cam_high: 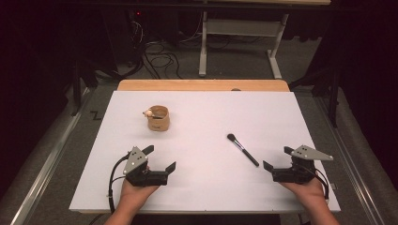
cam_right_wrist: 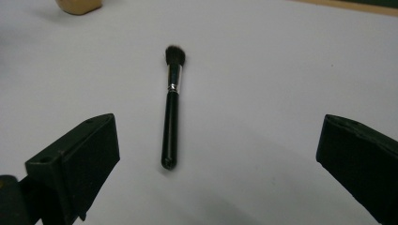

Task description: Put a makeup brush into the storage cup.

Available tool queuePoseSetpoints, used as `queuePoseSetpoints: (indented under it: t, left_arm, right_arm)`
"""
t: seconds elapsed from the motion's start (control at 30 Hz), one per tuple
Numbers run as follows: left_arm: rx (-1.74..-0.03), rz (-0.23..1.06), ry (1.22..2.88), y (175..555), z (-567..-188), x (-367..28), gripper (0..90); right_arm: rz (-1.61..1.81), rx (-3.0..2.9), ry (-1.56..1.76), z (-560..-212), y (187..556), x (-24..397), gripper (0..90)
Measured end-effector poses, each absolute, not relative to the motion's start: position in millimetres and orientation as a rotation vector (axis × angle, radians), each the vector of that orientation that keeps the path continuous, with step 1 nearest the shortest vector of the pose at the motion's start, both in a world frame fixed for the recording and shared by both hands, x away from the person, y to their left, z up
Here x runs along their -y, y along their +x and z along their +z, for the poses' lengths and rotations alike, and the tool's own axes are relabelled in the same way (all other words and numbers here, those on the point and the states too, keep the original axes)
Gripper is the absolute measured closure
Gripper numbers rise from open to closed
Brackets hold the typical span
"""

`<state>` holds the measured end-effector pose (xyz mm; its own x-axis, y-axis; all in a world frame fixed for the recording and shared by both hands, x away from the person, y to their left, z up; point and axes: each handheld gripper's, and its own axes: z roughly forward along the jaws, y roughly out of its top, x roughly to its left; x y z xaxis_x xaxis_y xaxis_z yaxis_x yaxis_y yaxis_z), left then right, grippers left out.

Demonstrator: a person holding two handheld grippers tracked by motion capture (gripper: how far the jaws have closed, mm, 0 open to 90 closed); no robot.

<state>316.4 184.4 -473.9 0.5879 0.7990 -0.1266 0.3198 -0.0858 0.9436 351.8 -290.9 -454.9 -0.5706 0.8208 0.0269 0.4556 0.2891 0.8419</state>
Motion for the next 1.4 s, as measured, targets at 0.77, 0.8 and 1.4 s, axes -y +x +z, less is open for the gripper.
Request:
queuePoseSetpoints:
  t: [0.77, 0.8, 1.4]
  left_arm:
    - [-0.919, 0.505, 1.676, 315.5, -470.2, -186.9, 0.2]
    - [-0.925, 0.503, 1.673, 315.8, -470.5, -187.0, 0.2]
    - [-0.915, 0.517, 1.664, 312.5, -466.8, -188.4, 0.2]
  right_arm:
    - [0.862, -2.422, 1.248, -452.2, 356.6, 268.0, 0.7]
    - [0.846, -2.427, 1.248, -451.9, 357.1, 266.4, 0.8]
    - [0.638, -2.562, 1.193, -435.7, 369.7, 240.7, 11.8]
